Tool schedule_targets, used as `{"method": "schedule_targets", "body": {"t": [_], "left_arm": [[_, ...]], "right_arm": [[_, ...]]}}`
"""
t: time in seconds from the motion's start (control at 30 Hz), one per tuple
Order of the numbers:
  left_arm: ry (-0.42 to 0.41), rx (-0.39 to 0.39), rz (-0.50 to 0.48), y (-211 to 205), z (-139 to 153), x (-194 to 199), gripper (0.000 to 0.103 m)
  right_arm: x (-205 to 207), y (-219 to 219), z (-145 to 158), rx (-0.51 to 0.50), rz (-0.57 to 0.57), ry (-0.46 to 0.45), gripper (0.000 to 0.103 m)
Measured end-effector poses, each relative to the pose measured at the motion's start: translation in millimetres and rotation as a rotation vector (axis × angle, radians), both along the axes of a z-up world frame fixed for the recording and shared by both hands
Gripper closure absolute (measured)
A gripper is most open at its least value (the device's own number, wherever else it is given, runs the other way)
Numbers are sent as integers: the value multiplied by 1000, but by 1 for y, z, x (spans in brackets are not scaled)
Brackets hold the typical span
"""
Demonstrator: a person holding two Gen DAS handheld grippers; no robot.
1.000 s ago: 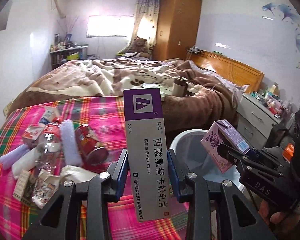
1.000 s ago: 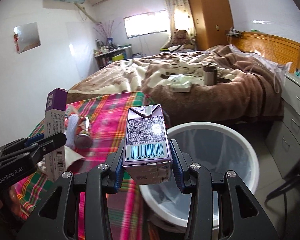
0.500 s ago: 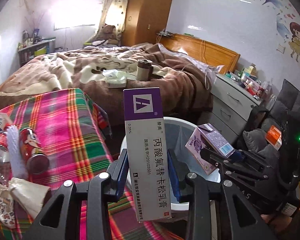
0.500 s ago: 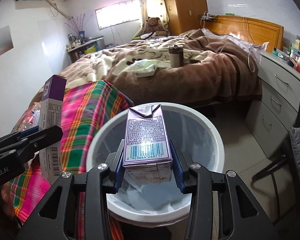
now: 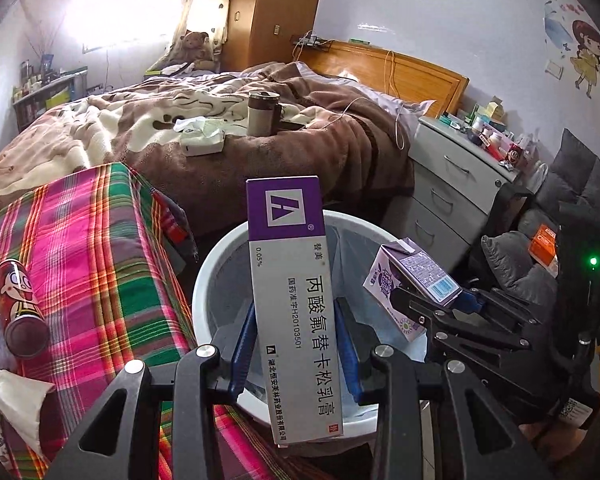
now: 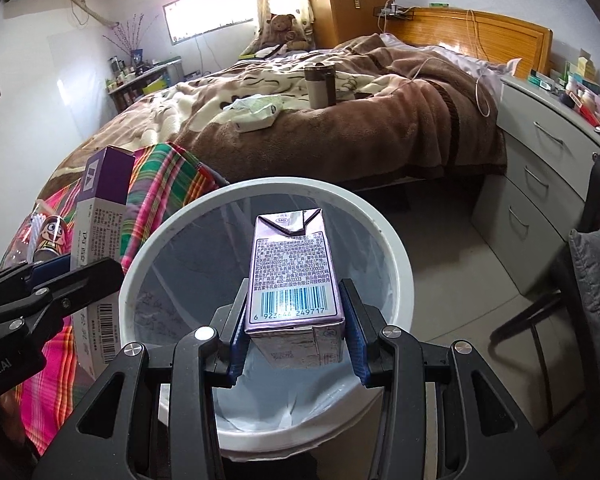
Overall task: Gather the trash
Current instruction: 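Carry both boxes over the wastebasket and open both grippers to drop them, then grasp the white paper cup with the right gripper while the left grasps the cream box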
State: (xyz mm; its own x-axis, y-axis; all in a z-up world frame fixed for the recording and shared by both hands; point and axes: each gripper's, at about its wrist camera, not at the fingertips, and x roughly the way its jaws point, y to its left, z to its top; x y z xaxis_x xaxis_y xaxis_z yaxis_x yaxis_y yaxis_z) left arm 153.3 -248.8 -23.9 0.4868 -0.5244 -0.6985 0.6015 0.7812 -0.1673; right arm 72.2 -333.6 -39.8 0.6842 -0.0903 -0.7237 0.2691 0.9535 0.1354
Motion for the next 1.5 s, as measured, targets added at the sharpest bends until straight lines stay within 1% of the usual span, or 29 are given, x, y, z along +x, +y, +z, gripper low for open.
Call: {"method": "schedule_targets", "body": {"t": [0.03,0.1,0.13,0.17,0.23,0.47,0.67,0.83,0.97,1.1,1.23,1.3,1.4,1.5], "left_arm": [[3,0,2,0,0,1,63],[14,-8,2,0,-1,2,52],[15,-14,-1,1,0,2,50],[9,-16,1,1,0,1,48],[6,-16,11,3,2,1,48],[-4,-32,43,20,10,-3,46],[-13,-46,85,46,18,-6,46],[-60,-42,135,78,25,-14,45],[-77,-42,185,107,28,-17,45],[-101,-35,259,145,30,-18,45],[-117,-32,330,181,32,-17,45],[-122,-36,350,197,32,-18,44],[-135,-10,404,223,28,-20,44],[-122,-19,458,254,24,-20,43]], "right_arm": [[0,0,0,-6,-5,5,60],[1,-2,-2,-17,-13,17,60],[2,-2,-3,-20,-14,22,57],[1,-2,-3,-19,-14,23,49],[0,-2,-1,-13,-9,13,40],[-2,0,5,-15,-11,-6,40],[-5,13,15,-19,2,-42,40],[-4,31,24,-31,27,-70,40],[-2,53,31,-20,87,-114,40],[3,78,33,-9,160,-143,40],[8,104,33,-20,227,-159,40],[10,120,33,-18,265,-170,40],[13,139,32,-16,326,-176,40],[17,156,30,-14,383,-176,40]]}}
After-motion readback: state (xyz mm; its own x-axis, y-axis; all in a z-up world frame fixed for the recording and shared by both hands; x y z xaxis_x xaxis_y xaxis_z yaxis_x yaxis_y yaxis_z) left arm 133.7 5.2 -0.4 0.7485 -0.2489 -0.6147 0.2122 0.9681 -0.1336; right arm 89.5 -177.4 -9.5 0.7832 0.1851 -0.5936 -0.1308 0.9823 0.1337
